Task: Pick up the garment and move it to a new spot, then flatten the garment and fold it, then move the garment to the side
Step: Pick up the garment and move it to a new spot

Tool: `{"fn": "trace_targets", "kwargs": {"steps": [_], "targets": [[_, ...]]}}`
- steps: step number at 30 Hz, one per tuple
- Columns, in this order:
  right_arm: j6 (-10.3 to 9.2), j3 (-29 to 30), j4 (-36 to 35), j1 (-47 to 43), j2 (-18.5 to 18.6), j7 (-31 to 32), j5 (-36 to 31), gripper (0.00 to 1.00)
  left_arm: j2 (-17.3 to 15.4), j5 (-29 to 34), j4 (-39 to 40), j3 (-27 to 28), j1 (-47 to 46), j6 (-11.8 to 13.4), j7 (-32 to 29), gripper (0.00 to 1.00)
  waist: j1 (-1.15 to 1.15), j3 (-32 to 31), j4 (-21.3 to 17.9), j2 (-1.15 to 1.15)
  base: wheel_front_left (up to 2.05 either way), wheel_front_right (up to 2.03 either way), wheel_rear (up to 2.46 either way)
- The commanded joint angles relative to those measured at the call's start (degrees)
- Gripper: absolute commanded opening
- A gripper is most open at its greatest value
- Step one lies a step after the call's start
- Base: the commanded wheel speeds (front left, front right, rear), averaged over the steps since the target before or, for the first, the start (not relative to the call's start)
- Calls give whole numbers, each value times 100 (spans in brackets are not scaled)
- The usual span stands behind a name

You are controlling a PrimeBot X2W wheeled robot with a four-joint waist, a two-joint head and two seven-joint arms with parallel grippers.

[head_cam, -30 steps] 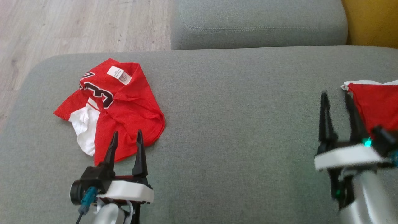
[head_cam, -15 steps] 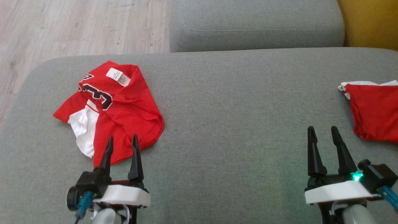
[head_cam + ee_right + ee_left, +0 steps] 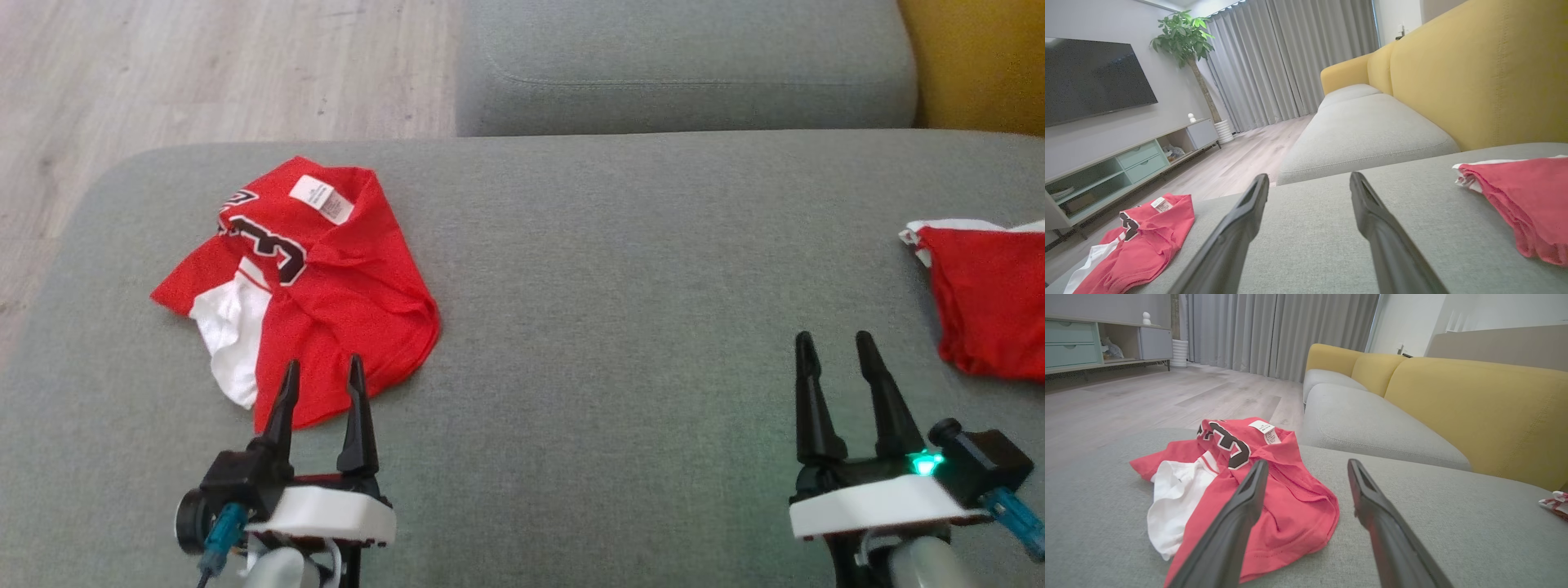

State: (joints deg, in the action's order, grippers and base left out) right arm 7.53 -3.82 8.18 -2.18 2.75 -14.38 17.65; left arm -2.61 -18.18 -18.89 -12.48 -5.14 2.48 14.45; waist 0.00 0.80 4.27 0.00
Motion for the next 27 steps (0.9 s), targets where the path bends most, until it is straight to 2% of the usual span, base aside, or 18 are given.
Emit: {"fn": "trace_targets", "kwargs": {"steps": [1, 7, 18, 27], "targets": [[-4, -208, -208, 152, 13, -62, -7, 100, -27, 23, 179, 200, -168, -6, 55, 100, 0, -8, 70, 0, 0, 0, 0], [-4, -318, -203, 156, 13, -62, 30, 100, -27, 23, 182, 179, -170, -4, 55, 100, 0, -11, 350, 0, 0, 0, 0], [-4, -718, -106, 117, 13, -62, -101, 100, -27, 7, 232, 190, -131, 33, 55, 100, 0, -60, 1228, 0, 0, 0, 0], [-4, -855, -75, 73, 13, -62, -58, 100, -27, 19, 231, 205, -67, 18, 55, 100, 0, -109, 1563, 0, 0, 0, 0]]}}
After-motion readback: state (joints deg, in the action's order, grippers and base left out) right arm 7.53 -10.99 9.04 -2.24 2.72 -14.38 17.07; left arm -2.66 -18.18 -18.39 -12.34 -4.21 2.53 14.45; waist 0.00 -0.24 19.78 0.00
